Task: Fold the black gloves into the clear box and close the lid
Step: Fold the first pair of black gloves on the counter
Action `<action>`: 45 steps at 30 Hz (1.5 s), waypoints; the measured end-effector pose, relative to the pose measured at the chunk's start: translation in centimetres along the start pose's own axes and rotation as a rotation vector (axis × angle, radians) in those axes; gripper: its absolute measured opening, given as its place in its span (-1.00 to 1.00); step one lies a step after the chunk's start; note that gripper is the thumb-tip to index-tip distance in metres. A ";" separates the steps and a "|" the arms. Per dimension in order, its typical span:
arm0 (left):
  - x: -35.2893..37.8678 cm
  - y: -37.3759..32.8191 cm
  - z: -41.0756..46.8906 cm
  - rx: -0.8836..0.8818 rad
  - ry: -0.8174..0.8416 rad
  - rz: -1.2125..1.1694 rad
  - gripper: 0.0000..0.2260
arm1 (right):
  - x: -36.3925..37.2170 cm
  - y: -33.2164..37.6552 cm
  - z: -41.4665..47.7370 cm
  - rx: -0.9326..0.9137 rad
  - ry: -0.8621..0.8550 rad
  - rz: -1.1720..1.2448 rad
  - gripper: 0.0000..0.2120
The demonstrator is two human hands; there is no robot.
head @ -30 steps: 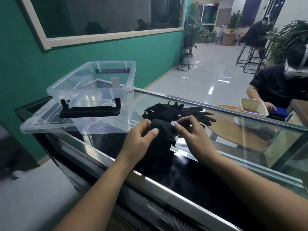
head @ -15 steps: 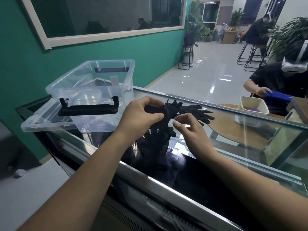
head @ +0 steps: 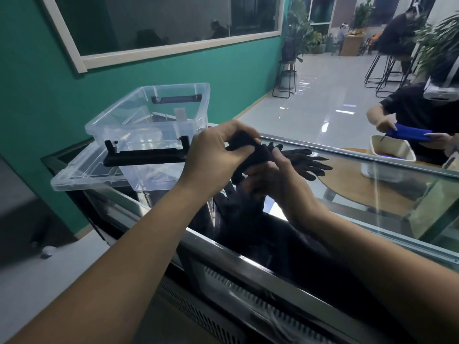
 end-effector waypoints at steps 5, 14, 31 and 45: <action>-0.2 -1.1 -2.1 0.175 0.096 0.165 -0.72 | 1.9 0.9 2.2 0.166 0.206 0.319 -0.02; -0.2 2.0 -6.7 0.225 0.071 0.209 -0.65 | 1.0 -0.1 4.0 0.276 0.394 0.537 0.11; 3.1 3.0 -12.6 0.132 0.103 0.254 -0.78 | -0.3 -2.6 5.1 0.372 0.407 0.547 0.02; 2.9 2.9 -12.9 0.095 0.205 0.170 -0.75 | 0.5 -1.8 4.4 0.418 0.365 0.440 -0.10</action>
Point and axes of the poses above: each hand's wrist, its own z-axis towards the middle knuckle, its own x-axis out of the palm, y = z × x, the point moved 2 cm from there along z, towards the middle knuckle, and after that the axes turned 7 degrees about x, right-handed, at the moved point
